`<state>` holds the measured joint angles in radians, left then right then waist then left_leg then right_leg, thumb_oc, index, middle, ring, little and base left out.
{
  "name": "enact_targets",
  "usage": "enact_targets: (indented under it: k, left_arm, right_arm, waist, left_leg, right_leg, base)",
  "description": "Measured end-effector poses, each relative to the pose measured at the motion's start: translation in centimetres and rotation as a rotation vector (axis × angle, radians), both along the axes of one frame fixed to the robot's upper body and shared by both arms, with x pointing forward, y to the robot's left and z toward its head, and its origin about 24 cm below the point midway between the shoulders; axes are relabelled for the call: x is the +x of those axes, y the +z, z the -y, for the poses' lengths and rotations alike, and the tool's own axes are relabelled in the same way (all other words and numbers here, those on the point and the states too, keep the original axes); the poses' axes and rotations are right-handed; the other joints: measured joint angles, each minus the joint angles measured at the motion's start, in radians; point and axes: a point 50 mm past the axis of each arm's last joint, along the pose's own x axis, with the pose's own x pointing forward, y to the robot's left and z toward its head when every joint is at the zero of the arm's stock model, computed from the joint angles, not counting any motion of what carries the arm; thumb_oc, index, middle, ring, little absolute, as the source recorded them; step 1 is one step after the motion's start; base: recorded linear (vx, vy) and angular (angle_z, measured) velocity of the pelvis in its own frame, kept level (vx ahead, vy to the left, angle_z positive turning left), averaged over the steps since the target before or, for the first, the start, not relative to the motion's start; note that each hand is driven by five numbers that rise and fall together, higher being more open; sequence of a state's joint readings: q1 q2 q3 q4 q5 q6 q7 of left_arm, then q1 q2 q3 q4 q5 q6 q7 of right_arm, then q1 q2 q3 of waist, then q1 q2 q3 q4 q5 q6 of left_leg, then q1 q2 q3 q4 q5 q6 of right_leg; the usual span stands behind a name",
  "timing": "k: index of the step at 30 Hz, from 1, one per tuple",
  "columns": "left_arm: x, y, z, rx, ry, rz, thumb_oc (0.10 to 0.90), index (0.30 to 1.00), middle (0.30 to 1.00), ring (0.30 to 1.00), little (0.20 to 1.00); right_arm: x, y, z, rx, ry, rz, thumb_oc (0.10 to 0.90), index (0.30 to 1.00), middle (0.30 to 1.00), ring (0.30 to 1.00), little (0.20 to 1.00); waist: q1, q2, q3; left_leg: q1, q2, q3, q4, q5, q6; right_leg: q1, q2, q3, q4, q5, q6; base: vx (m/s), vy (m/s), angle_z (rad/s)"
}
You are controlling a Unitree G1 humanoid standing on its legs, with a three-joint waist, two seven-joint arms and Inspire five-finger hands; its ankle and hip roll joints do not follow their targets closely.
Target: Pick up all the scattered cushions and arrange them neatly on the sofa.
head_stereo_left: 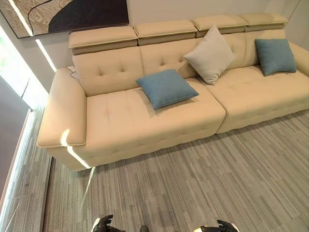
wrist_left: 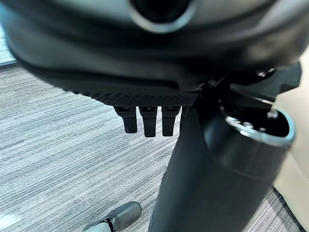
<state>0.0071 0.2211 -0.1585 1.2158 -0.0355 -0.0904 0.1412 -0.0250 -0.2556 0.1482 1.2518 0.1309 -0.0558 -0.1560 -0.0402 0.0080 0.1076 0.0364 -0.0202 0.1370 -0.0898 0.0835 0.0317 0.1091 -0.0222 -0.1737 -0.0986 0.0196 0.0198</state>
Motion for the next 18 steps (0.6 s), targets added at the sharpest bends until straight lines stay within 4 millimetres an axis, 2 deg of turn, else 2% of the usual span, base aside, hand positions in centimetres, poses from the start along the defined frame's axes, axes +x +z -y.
enact_targets:
  k: [2,6,11,14,15,18]
  left_arm:
    - [0.0,-0.1,0.1,0.004,-0.025,-0.013,0.8,0.9,0.9,0.9,0.9]
    - [0.0,-0.1,0.6,0.0,-0.064,-0.019,0.8,0.9,0.9,0.9,0.9]
    - [0.8,0.0,0.8,0.002,-0.08,-0.003,0.8,0.9,0.9,0.9,0.9]
    - [2.8,0.5,0.9,0.008,-0.108,0.04,0.8,0.9,0.9,0.9,0.9]
    - [3.6,0.7,1.1,0.009,-0.131,0.055,0.8,0.9,0.9,0.9,0.9]
    - [4.3,1.0,1.2,0.011,-0.13,0.074,0.8,0.9,0.9,0.9,0.9]
  right_arm:
    - [-0.2,-0.1,-0.1,0.002,0.001,-0.004,0.8,0.9,0.9,0.9,0.9]
    - [-0.7,-0.2,0.0,0.001,-0.003,-0.02,0.8,0.9,0.9,0.9,0.9]
    - [-1.3,-0.3,0.1,-0.003,-0.01,-0.047,0.8,0.9,0.9,0.9,0.9]
    - [-0.3,-0.2,0.0,-0.003,-0.006,-0.027,0.8,0.9,0.9,0.9,0.9]
    - [0.1,0.0,0.1,-0.003,-0.006,-0.015,0.8,0.9,0.9,0.9,0.9]
    - [0.8,0.1,0.1,-0.004,-0.002,0.002,0.8,0.9,0.9,0.9,0.9]
  waist:
    - [-0.003,0.0,0.0]
    - [-0.004,0.0,0.0]
    - [-0.005,-0.01,0.007]
    - [-0.002,-0.028,0.043]
    - [-0.002,-0.04,0.067]
    - [-0.001,-0.049,0.093]
  left_leg:
    - [-0.001,0.003,-0.002,0.0,-0.007,-0.01]
    - [-0.008,0.011,-0.009,0.001,0.001,-0.02]
    - [-0.021,0.019,-0.02,0.009,0.006,-0.029]
    - [-0.091,0.024,-0.038,0.076,0.009,-0.055]
    - [-0.109,0.022,-0.036,0.112,0.016,-0.066]
    - [-0.157,0.021,-0.036,0.2,0.009,-0.098]
  right_leg:
    - [0.0,0.002,0.0,0.0,-0.009,0.005]
    - [-0.003,0.012,-0.005,0.001,-0.008,-0.015]
    - [-0.004,0.023,-0.012,0.007,-0.012,-0.022]
    - [-0.034,0.027,-0.02,0.007,-0.013,-0.037]
    - [-0.034,0.019,-0.024,0.006,-0.003,-0.052]
    - [-0.028,0.009,-0.025,0.004,-0.008,-0.07]
  base:
    - [0.03,-0.122,0.01]
    - [0.02,-0.091,0.03]
    - [-0.02,-0.076,0.09]
    - [-0.01,-0.056,0.18]
    - [0.03,-0.021,0.03]
    - [0.07,0.011,0.04]
